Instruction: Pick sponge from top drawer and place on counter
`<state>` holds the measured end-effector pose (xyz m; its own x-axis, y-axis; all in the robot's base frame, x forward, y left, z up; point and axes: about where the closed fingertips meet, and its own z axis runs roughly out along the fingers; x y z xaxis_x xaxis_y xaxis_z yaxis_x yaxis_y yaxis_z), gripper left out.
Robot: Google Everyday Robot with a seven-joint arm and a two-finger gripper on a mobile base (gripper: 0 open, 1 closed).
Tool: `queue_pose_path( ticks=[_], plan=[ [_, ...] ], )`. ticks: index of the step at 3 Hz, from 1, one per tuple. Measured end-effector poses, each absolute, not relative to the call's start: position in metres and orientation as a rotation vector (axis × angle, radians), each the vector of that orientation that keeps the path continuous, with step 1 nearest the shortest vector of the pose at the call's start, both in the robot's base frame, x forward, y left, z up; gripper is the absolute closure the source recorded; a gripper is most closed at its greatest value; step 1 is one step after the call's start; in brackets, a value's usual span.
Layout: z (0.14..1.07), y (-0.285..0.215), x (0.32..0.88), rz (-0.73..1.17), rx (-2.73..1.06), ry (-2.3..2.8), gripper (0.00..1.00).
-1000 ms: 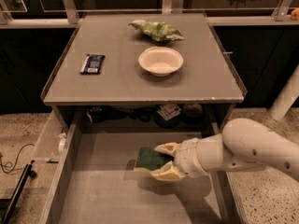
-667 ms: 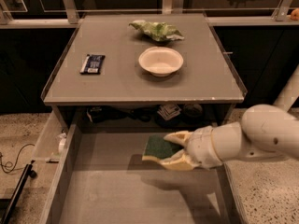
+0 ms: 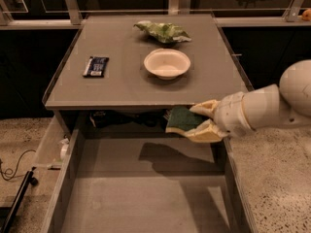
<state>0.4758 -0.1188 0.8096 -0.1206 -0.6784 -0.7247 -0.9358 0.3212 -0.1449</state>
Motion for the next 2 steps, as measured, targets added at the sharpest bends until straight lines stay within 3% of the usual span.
queue_pose_path(
  ticks=[2],
  plan=[
    [0.861,-0.169,0.546,0.333,-1.312,1.958,1.00]
  ],
)
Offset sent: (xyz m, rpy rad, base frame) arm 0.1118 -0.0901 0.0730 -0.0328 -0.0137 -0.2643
